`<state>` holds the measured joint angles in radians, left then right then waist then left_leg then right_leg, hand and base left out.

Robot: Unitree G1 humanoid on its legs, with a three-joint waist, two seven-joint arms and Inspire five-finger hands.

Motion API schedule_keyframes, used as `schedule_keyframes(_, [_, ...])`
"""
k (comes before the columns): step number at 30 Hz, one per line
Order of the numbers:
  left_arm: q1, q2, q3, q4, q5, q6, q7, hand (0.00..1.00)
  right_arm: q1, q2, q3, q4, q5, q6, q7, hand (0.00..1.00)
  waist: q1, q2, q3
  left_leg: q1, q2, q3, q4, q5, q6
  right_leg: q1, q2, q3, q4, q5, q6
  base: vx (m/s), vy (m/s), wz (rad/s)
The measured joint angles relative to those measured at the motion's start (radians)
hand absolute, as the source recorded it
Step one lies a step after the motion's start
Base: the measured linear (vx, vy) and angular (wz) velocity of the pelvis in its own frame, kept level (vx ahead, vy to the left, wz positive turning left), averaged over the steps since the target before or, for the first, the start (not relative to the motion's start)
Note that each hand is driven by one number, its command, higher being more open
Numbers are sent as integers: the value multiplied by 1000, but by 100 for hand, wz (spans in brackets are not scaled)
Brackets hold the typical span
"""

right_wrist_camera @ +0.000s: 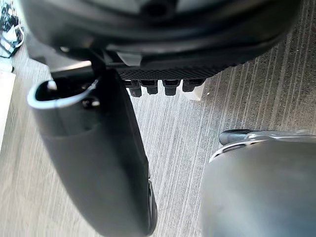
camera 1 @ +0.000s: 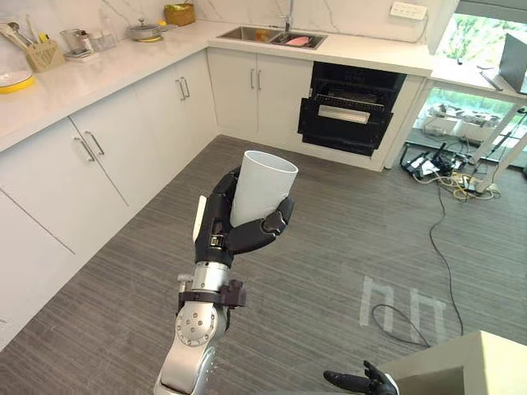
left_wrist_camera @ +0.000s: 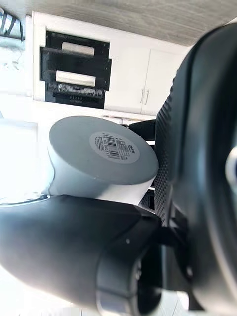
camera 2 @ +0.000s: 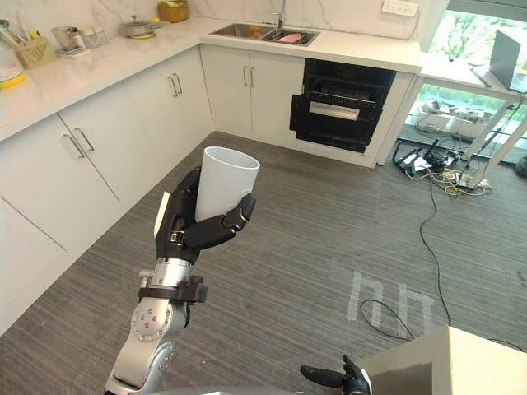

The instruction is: Walk over to the sink, pick up the cup, carry it to the dishwasher, place the cup inside the dishwasher, then close the dishwasher door

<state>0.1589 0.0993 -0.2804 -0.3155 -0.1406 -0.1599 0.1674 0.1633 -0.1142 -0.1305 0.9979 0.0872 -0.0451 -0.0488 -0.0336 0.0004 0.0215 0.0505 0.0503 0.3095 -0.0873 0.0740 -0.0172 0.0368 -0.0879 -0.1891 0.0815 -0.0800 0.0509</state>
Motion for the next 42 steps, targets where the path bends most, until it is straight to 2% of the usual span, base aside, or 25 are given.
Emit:
schedule_keyframes(3, [11,1,2,52,-8,3,-2,0,-13,1,0,0,3,0,-10,100,17,1,1,-10,0,-4,0,0,-1,1,3,-5,-24,12,-1,2,4,4])
schedule_keyframes(10, [41,17,71,111,-39,33,-13,0,-88,2,0,-6,6,4,-44,100,20,1,12,-33,0,7,1,-2,0,-8,7,9,-72,38,2,16,0,-6])
schedule_keyframes(12, [40,12,79,107,-48,33,-11,0,-102,2,0,-9,5,4,-49,100,21,1,12,-36,1,17,5,-11,1,-16,5,20,-68,38,2,7,15,-21])
schedule_keyframes(14, [40,8,76,94,-56,33,-11,0,-116,1,-1,-10,0,4,-55,100,28,-2,16,-59,5,40,54,-46,3,-40,-5,45,-37,29,7,12,54,-32])
schedule_keyframes(16, [39,-1,56,79,-56,33,-12,0,-110,-1,-19,-34,-2,5,-61,100,28,-9,28,-79,0,53,137,-117,11,-92,-38,67,103,-47,23,34,72,-17])
schedule_keyframes(18, [35,-3,26,60,-56,33,-15,0,-100,-7,-21,-35,-4,15,-69,100,15,-26,55,-63,-24,49,182,-164,21,-129,-82,78,276,-115,40,18,74,11])
schedule_keyframes(20, [23,2,-6,50,-56,33,-15,0,-84,-1,-20,-46,-4,26,-73,100,10,-32,68,-43,-32,39,188,-178,34,-198,-103,93,450,-109,48,75,109,18])
schedule_keyframes(21, [18,6,-17,35,-55,32,-17,0,-69,15,-17,-62,-4,32,-72,100,8,-33,85,-9,-29,29,195,-196,43,-261,-110,106,610,-79,46,120,81,17])
schedule_keyframes(22, [18,6,-24,35,-55,31,-15,0,-61,24,-16,-67,-5,33,-70,100,4,-31,89,-1,-22,23,201,-207,42,-278,-102,107,646,-85,38,170,75,24])
schedule_keyframes(23, [17,5,-24,34,-56,28,-14,0,-48,38,-19,-92,-3,36,-67,100,-5,-26,91,4,-4,9,219,-227,39,-303,-82,97,642,-125,13,114,33,23])
schedule_keyframes(24, [14,5,-24,34,-56,26,-12,0,-43,39,-15,-109,-5,35,-66,100,-9,-26,91,4,4,2,228,-236,38,-320,-70,93,631,-138,10,171,30,26])
schedule_keyframes(27, [10,5,-28,34,-56,22,-10,0,-33,39,-13,-137,-12,30,-69,100,-12,-32,86,24,9,-13,230,-271,16,-369,-28,66,476,-136,11,231,-15,23])
schedule_keyframes(28, [8,4,-33,35,-56,21,0,0,-27,39,-12,-137,-12,30,-69,100,-14,-43,77,33,-4,-25,233,-282,2,-370,-21,68,401,-122,4,340,-76,36])
schedule_keyframes(29, [8,-3,-36,36,-56,21,3,0,-16,40,-10,-137,-12,31,-69,100,-15,-55,67,48,-17,-44,249,-308,-13,-360,-16,79,365,-69,-30,499,-132,47])
schedule_keyframes(30, [8,-11,-41,40,-57,22,7,0,-11,36,-12,-138,-12,32,-69,100,-21,-41,67,54,-9,-60,265,-323,-20,-349,-15,72,376,-47,-33,611,-154,51])
schedule_keyframes(31, [17,-33,-55,39,-57,24,9,0,-2,24,-18,-146,-8,37,-67,100,-24,2,52,64,25,-72,279,-342,-41,-324,4,38,383,-77,-40,664,-172,50])
schedule_keyframes(32, [13,-51,-55,38,-57,24,8,0,-3,17,-13,-148,-8,37,-69,100,-24,17,48,51,55,-79,348,-345,-46,-282,18,13,360,-89,-50,554,-153,40])
schedule_keyframes(33, [12,-59,-56,38,-57,24,8,0,-4,20,-10,-151,-8,37,-70,100,-24,17,48,30,71,-80,426,-342,-50,-250,25,1,339,-90,-52,521,-203,41])
schedule_keyframes(34, [10,-78,-53,36,-66,24,7,0,6,26,0,-183,-7,36,-69,100,-21,19,52,-58,123,-88,693,-312,-49,-165,45,-17,283,-91,-56,386,-171,29])
schedule_keyframes(35, [10,-83,-52,33,-75,23,5,0,15,28,12,-202,-4,33,-70,100,-12,18,55,-108,153,-95,826,-288,-44,-118,53,-17,253,-95,-62,372,-158,13])
schedule_keyframes(37, [12,-101,-50,-1,-80,23,1,0,28,28,30,-269,1,25,-74,100,30,16,59,-251,233,-92,1132,-310,-37,21,77,1,152,-104,-75,416,-84,-27])
schedule_keyframes(39, [12,-101,-39,-45,-96,17,-3,0,19,25,27,-301,3,16,-77,100,48,16,59,-345,257,-66,1131,-344,-35,75,67,22,101,-105,-74,368,13,-35])
schedule_keyframes(40, [11,-104,-28,-57,-97,0,-5,0,2,24,26,-301,3,9,-77,100,53,14,59,-384,252,-54,1038,-356,-32,97,52,28,80,-106,-71,358,135,-34])
schedule_keyframes(41, [8,-105,-19,-62,-97,-2,-6,0,-5,23,25,-302,3,6,-77,100,57,12,60,-405,234,-50,940,-358,-29,111,34,31,71,-114,-59,378,229,-20])
schedule_keyframes(42, [3,-104,-9,-62,-97,-2,-11,0,-8,20,25,-303,2,0,-78,100,58,9,62,-419,197,-56,788,-344,-29,128,4,35,70,-139,-18,334,240,-6])
